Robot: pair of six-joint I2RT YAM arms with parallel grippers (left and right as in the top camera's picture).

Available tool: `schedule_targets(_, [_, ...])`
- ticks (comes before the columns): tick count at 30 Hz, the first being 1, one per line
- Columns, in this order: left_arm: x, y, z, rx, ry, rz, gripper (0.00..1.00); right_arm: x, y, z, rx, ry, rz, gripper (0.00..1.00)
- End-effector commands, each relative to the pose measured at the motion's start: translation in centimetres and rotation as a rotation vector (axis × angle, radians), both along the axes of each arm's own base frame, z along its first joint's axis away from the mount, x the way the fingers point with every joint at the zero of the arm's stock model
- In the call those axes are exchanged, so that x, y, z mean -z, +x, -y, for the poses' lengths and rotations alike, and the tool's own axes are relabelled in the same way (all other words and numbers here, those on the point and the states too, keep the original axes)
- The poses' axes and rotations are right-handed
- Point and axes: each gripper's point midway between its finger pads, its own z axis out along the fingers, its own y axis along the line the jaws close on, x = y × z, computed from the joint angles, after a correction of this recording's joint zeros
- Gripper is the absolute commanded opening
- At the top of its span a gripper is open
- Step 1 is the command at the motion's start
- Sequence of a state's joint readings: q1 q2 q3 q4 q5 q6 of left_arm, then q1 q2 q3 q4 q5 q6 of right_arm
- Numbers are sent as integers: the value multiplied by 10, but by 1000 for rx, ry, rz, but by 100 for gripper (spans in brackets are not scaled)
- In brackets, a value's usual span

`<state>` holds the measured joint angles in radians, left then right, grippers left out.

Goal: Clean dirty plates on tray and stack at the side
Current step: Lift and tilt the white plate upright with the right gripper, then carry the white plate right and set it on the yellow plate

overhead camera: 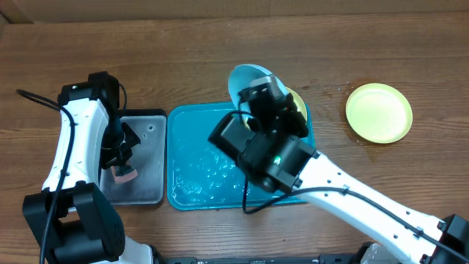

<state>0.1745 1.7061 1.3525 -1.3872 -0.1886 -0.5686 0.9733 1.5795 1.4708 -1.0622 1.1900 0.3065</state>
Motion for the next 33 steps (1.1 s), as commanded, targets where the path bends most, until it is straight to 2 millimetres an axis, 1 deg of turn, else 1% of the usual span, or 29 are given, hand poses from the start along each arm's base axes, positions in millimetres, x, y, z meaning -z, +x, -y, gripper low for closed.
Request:
schedule_targets(1, [1,1,1,16,-9,-4,4,-32,-5,1,0,-177,96,4])
schedule_targets(6, [1,1,1,16,-10,-5,4,-46,-16,-11,-17,-219,161,4])
schedule_targets(9, [1,1,1,16,-10,-5,4,-53,-22,-14,-14,-239,197,4])
schedule_targets(14, [1,1,1,16,-9,-4,4,-64,-30,-17,-11,-320,229,4])
schedule_targets(21, [1,1,1,16,-10,-4,4,-70,-32,-33,-47,-350,220,4])
schedule_targets(26, [1,1,1,16,-9,-4,4,-77,-29,-40,-57,-379,209,4])
schedule_targets(28, [1,1,1,16,-9,-4,4,-79,-28,-42,-55,-352,220,4])
schedule_targets(30, [1,1,1,16,-9,-4,4,-76,-26,-47,-80,-332,208,4])
schedule_targets(33, [1,1,2,18,-10,-4,4,-81,-28,-44,-59,-361,218,4])
